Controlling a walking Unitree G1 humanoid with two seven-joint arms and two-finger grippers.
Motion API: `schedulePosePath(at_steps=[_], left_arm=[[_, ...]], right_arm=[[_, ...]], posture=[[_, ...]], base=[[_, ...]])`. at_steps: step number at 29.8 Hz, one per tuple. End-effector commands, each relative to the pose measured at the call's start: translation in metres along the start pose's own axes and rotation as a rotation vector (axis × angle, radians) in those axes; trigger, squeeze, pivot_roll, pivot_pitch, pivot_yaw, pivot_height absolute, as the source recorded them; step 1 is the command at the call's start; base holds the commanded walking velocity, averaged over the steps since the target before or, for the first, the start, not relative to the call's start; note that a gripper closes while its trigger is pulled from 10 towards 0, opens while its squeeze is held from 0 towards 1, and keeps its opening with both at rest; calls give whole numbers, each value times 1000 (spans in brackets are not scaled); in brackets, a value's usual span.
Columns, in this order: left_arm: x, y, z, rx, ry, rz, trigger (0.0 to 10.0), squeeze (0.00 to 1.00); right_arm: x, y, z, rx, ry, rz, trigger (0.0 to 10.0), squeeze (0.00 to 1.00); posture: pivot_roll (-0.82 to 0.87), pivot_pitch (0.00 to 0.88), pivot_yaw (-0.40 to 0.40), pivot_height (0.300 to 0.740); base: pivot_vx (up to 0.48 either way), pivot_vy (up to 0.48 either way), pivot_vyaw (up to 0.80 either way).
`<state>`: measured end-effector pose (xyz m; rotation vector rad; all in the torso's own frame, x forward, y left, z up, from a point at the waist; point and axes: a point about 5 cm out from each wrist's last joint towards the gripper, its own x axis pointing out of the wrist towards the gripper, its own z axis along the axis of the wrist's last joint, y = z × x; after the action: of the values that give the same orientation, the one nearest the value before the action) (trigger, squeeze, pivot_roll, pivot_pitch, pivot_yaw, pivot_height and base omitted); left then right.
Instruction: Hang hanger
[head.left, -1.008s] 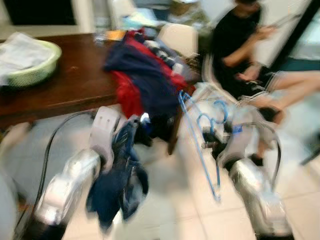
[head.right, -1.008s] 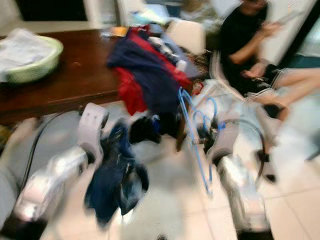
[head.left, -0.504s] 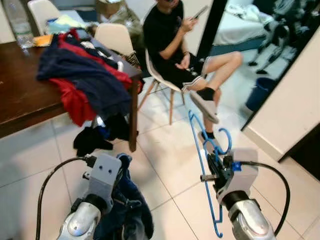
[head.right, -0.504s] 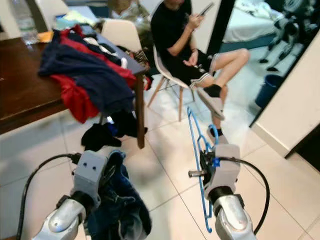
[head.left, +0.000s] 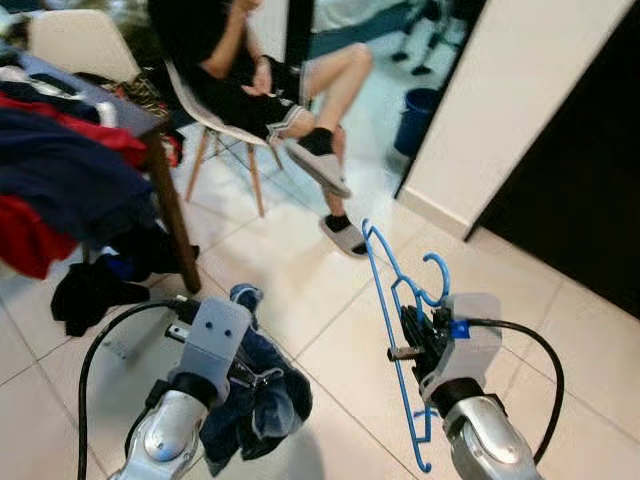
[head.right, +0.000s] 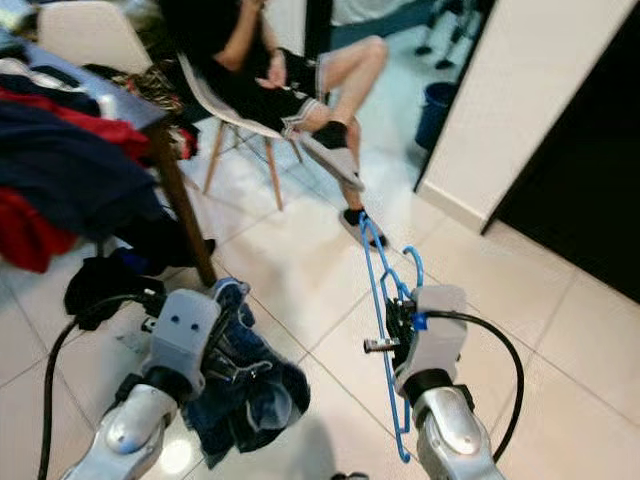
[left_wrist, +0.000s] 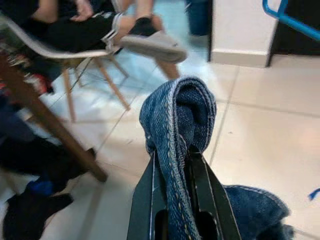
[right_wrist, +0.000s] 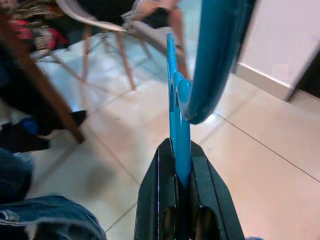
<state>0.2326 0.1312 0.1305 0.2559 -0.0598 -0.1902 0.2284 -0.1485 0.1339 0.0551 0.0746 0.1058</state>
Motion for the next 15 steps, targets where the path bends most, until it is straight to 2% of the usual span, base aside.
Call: schedulePosePath(at_steps=[1,11,15], left_arm=[[-3,-2,3,-35,-26,-19,9255,0],[-4,-2,2,-53,-31,-21,8706,0],[-4,-2,2,-58,-34,-23,8118,0]], right_arm=[[-3,0,-1,17,11,-3,10000,0],[-4,1,-1,36,8,2,10000,0],[-5,1,0,43,10,4,10000,0]], posture=[[55,204,-80,740],[48,211,-77,740],[45,215,-75,740]], base=[[0,0,-800],[0,0,-800],[0,0,-800]])
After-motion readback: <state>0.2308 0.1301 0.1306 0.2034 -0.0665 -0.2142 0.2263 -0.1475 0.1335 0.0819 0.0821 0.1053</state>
